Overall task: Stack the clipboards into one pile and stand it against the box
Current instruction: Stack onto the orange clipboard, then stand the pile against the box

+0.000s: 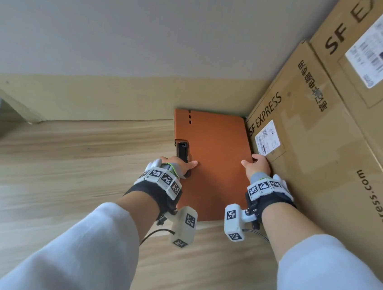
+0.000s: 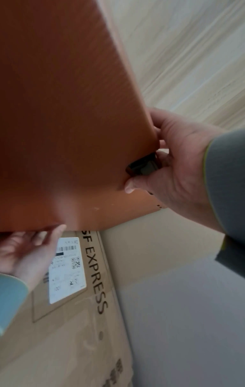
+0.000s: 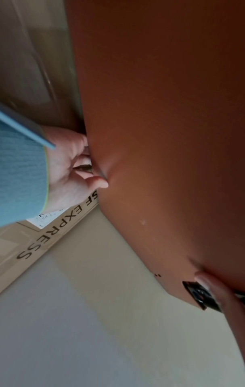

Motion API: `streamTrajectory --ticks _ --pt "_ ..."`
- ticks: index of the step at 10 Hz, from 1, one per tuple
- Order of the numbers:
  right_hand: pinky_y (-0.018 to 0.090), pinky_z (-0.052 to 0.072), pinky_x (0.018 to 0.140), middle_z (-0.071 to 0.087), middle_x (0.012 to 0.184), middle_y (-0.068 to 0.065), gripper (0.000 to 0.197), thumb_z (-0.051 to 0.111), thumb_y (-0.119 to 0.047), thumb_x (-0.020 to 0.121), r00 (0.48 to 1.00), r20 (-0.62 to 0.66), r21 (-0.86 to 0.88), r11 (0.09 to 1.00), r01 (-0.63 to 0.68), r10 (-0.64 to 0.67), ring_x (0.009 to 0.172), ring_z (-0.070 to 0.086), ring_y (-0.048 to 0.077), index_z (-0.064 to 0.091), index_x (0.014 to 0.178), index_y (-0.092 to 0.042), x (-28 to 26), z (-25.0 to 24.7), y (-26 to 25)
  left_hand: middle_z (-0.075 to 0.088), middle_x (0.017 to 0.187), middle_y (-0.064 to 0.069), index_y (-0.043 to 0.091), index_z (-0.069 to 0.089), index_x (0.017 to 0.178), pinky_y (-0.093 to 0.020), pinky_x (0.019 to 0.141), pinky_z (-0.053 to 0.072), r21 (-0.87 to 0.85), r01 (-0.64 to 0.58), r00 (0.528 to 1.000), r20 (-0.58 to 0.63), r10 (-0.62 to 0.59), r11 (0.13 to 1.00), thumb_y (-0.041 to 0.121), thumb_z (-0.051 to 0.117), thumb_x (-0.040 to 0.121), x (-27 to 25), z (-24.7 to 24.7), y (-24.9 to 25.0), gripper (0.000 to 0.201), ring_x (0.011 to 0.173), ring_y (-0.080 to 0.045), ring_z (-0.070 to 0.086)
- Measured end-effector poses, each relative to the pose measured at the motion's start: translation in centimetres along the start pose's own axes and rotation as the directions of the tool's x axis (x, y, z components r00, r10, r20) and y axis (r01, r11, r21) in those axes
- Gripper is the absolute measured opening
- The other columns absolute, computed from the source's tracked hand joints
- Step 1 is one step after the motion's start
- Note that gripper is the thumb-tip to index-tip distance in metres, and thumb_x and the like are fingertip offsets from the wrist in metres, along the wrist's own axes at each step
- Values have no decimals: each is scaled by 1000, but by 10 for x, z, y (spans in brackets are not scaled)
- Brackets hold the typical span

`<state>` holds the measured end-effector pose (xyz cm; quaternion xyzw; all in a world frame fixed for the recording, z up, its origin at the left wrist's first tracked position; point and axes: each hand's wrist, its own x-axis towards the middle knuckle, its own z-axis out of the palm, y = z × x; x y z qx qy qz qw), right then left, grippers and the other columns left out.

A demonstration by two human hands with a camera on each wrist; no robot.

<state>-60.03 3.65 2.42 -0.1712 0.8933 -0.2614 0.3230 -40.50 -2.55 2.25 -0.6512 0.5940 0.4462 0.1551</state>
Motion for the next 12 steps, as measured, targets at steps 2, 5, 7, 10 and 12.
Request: streamTrajectory --ticks 2,5,7,10,12 --pt "36 42 95 49 140 14 53 51 -16 92 1000 27 -2 1000 -1 1 123 51 33 33 142 -15 3 6 -4 59 128 -14 13 53 130 -36 103 44 159 -14 999 -50 22 987 57 41 90 -1 1 9 61 122 -28 52" --pt "39 38 105 37 150 11 62 44 -11 94 991 108 -196 976 95 -75 132 44 32 18 150 -20 2 5 -6 53 137 -12 24 47 137 -37 109 38 306 -48 998 -21 57 951 47 37 97 -13 -2 17 47 130 -30 44" --pt "38 40 103 39 149 11 56 41 -7 94 991 75 -225 966 128 -114 130 45 32 28 147 -18 -3 2 -7 48 139 -14 24 37 143 -39 109 36 187 -24 998 -52 35 982 47 31 98 -18 -4 5 51 131 -30 44" --pt "22 46 69 66 96 1 29 41 -6 89 891 271 -37 921 388 -364 95 63 23 64 98 -22 -76 23 -41 59 129 -21 2 54 127 -47 101 47 -142 -43 991 -133 24 989 53 33 93 -35 -26 -73 65 118 -36 58" --pt "13 42 61 59 77 -8 28 38 -1 93 661 348 363 746 558 -664 59 55 -1 58 100 -18 -227 9 -103 47 143 -19 14 24 149 -47 102 47 53 -6 1000 -1 6 999 16 47 96 -64 -13 -168 58 124 -35 55"
